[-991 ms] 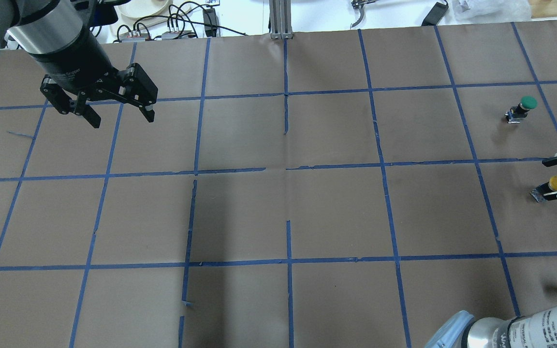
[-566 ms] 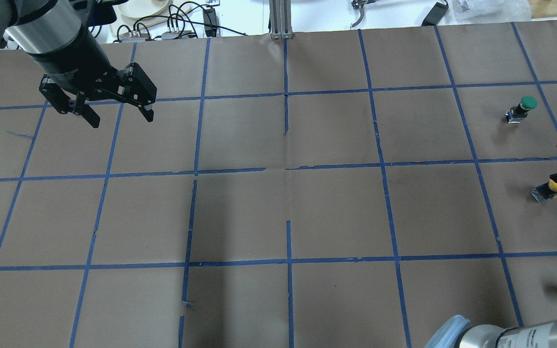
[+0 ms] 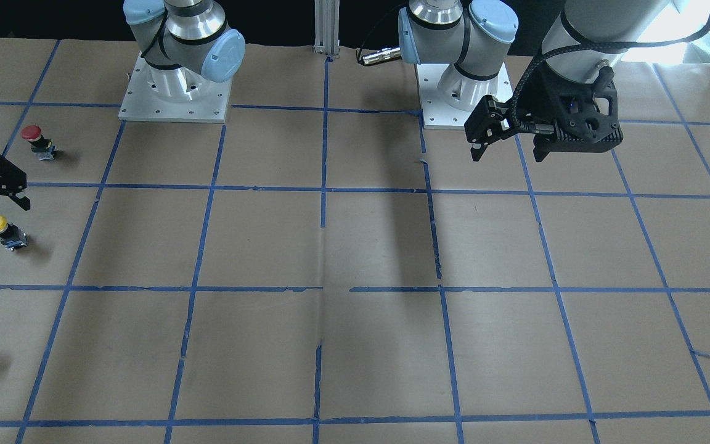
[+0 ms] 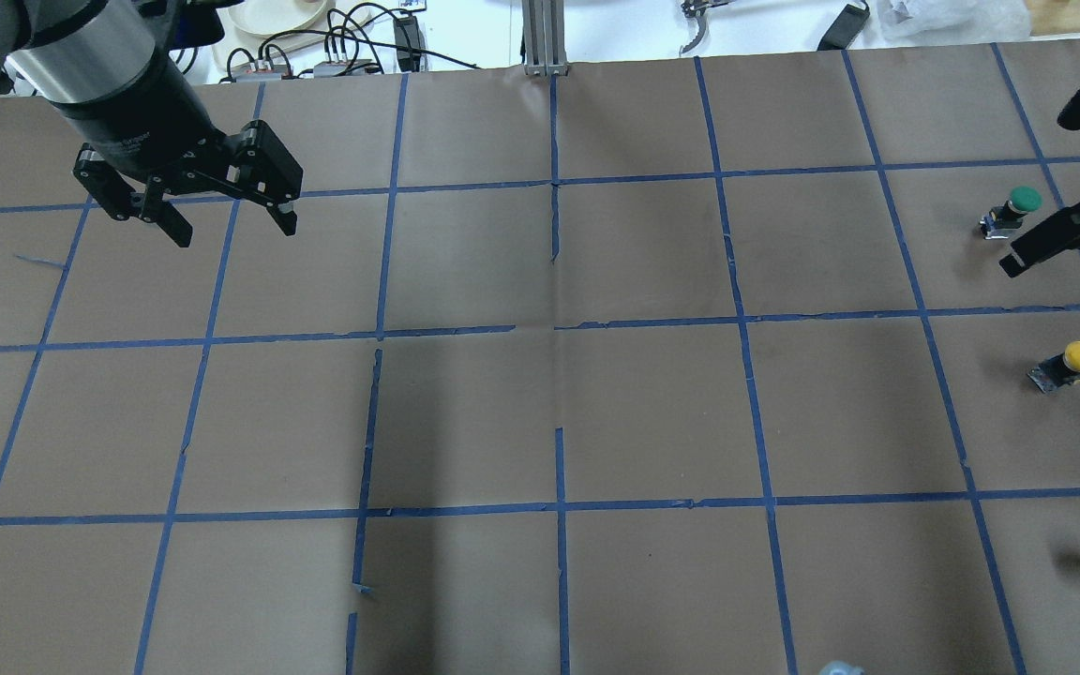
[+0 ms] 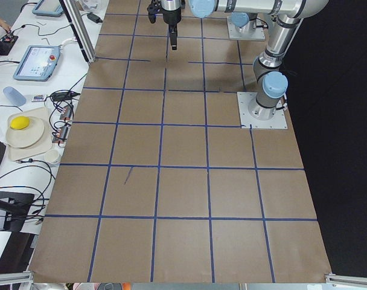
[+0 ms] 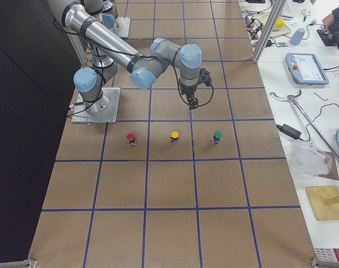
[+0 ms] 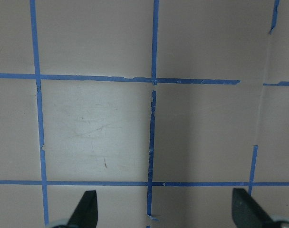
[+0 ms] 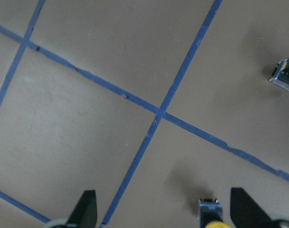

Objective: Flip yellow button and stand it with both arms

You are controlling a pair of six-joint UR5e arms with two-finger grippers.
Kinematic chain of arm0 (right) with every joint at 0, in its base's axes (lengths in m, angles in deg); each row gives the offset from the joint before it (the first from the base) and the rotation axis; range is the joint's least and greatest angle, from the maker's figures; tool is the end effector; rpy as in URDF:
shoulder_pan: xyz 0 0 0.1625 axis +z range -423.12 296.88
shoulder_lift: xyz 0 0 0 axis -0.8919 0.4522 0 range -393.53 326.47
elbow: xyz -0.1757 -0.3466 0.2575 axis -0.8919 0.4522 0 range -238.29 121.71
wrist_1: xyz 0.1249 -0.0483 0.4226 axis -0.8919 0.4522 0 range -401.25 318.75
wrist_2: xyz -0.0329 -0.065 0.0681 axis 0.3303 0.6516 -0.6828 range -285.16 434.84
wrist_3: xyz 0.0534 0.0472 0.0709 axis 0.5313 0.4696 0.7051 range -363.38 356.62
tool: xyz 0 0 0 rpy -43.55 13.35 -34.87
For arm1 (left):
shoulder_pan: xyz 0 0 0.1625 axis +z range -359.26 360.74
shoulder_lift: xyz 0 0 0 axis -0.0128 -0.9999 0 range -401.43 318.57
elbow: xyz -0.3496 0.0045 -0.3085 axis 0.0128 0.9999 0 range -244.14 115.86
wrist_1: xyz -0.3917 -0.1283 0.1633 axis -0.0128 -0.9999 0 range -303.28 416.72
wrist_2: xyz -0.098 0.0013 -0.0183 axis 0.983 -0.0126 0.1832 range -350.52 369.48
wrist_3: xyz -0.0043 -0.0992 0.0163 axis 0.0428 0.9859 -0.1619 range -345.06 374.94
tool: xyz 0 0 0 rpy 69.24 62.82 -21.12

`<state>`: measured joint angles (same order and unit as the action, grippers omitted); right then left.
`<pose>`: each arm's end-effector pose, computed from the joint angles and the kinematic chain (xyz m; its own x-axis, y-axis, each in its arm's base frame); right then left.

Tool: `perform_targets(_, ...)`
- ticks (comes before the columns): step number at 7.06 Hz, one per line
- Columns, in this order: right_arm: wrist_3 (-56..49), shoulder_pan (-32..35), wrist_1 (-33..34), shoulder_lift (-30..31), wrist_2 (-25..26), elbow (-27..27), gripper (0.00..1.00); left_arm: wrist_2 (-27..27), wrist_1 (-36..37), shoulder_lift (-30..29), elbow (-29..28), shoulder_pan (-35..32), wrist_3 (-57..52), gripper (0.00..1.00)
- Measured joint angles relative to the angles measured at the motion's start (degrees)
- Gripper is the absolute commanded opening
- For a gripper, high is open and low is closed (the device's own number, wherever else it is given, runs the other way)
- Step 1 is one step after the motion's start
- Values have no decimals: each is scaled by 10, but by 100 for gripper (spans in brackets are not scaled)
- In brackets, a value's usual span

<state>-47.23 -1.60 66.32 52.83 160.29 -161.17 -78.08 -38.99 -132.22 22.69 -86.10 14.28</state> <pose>-0.1317 -0.5389 0.4091 -0.9627 -0.2670 -0.0447 -0.2637 0.9622 -0.0682 -0.1084 -0.5294 0.5401 -0.9980 -0.0460 0.0432 -0.0435 0.9974 0.0578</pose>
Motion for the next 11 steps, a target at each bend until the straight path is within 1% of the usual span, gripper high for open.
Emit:
perform_targets(1,123,50,-9,17,40,4,100,0,0,0,0,0,-1,100)
perform_targets(2,235,104,-36,34,82,14,100,-1,0,1,0,1,-3,100)
perform_targets(3,345,154,-73,50,99,29,100,-1,0,1,0,1,-4,100)
perform_targets(4,438,194,-108,58,86,49,100,-1,0,1,0,1,-5,100)
perform_targets(5,501,220,-142,60,57,70,100,-1,0,1,0,1,-5,100)
perform_targets(6,542,242,-174,60,40,86,100,-1,0,1,0,1,-5,100)
perform_targets(8,567,290,-205,63,35,95,100,-1,1,2,0,1,-5,100)
perform_targets(11,565,297,-229,66,36,98,100,-2,0,2,0,1,-5,100)
